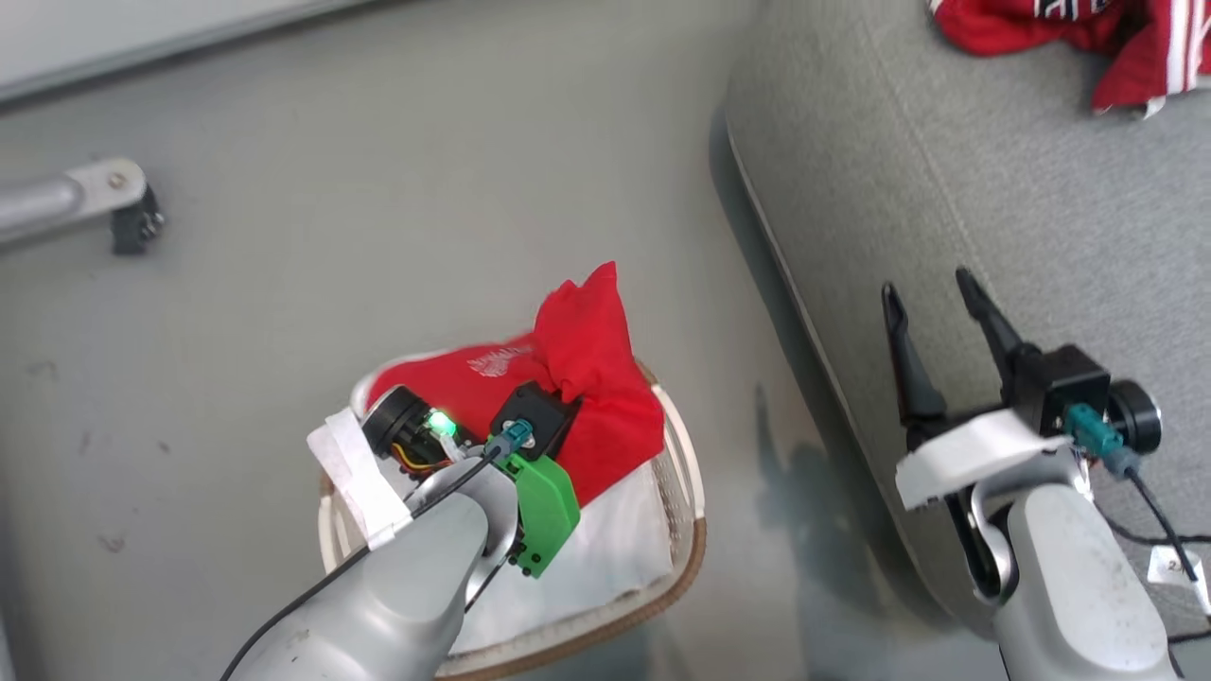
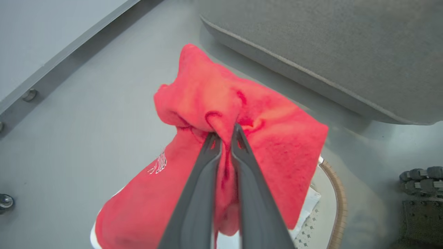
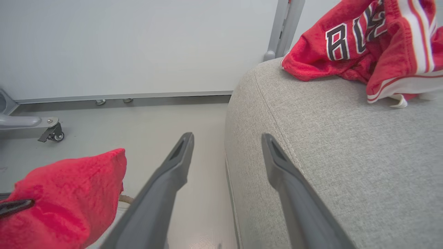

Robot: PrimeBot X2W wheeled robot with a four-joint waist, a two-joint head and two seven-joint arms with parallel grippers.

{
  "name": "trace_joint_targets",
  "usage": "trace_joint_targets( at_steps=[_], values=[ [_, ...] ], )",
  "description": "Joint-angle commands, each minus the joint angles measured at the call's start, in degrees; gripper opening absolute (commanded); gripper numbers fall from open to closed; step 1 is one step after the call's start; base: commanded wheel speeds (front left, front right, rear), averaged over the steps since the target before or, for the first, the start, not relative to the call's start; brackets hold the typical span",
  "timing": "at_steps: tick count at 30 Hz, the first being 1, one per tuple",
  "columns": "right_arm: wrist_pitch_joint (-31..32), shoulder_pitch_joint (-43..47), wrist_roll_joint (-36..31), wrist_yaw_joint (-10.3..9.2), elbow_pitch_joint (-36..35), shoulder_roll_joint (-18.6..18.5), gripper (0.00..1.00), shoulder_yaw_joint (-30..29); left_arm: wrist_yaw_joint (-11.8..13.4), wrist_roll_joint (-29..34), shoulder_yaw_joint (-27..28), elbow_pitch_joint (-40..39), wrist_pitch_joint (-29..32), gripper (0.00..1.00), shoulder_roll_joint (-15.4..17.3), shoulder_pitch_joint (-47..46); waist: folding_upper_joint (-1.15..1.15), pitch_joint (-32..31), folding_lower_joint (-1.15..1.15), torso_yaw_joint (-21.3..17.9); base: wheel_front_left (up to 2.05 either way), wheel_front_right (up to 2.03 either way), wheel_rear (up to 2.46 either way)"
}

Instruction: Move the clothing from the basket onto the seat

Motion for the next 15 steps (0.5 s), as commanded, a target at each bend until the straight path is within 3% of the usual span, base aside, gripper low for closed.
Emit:
trace_joint_targets(
  at_steps=[1,15],
  values=[
    [-0.11,1.92,-0.63,-0.06,0.42,-0.23,1.0,-0.22,-0.15,-0.05,-0.02,-0.89,-0.66,0.0,-0.02,0.85,0.0,-9.87,0.0,3.16,0.0,0.0,0.0],
    [-0.11,11.15,-1.84,-0.06,2.29,-0.22,1.0,4.02,0.66,-0.2,2.79,-13.73,-1.7,0.0,2.9,-2.63,0.0,-25.81,0.0,5.11,0.0,0.0,0.0]
  ],
)
